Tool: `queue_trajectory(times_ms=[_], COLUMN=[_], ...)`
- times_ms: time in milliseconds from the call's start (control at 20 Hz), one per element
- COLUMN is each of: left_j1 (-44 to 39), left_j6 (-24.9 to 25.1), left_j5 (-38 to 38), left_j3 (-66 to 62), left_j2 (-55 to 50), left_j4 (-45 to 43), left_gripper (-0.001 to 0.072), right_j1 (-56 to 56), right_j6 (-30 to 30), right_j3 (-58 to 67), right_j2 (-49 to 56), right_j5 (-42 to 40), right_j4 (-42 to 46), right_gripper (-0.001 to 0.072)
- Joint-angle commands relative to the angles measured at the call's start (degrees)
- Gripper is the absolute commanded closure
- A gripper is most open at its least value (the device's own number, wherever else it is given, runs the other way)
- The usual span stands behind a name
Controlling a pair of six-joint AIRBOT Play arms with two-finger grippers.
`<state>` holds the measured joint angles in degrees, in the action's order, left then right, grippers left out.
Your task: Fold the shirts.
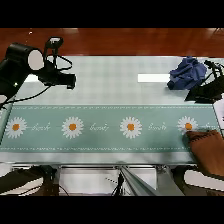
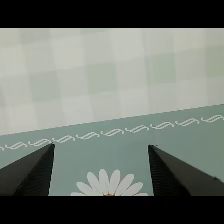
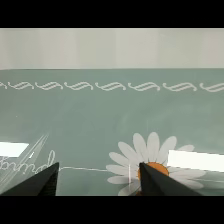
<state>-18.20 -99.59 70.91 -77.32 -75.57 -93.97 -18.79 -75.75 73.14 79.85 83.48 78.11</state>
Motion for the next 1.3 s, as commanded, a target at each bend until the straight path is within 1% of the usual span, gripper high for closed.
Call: queue_trajectory(times_ms=[0,1050,1250], left_j1=[-0.04,-0.04,-0.04], left_j6=[0.02,0.02,0.02], left_j5=[-0.02,-0.02,-0.02], left_j3=[0.02,0.02,0.02], left_j2=[0.0,0.0,0.0], left_j4=[0.0,0.0,0.0], left_gripper=[-0.0013,-0.0013,-0.0013], right_j1=[-0.02,-0.07,-0.02], right_j6=[-0.02,-0.11,-0.74], right_j3=[0.07,0.07,0.07], right_j2=[-0.02,-0.02,-0.02], right_j5=[0.02,-0.17,-4.48], right_j4=[0.0,-0.07,-1.97], right_gripper=[0.0162,0.0162,0.0162])
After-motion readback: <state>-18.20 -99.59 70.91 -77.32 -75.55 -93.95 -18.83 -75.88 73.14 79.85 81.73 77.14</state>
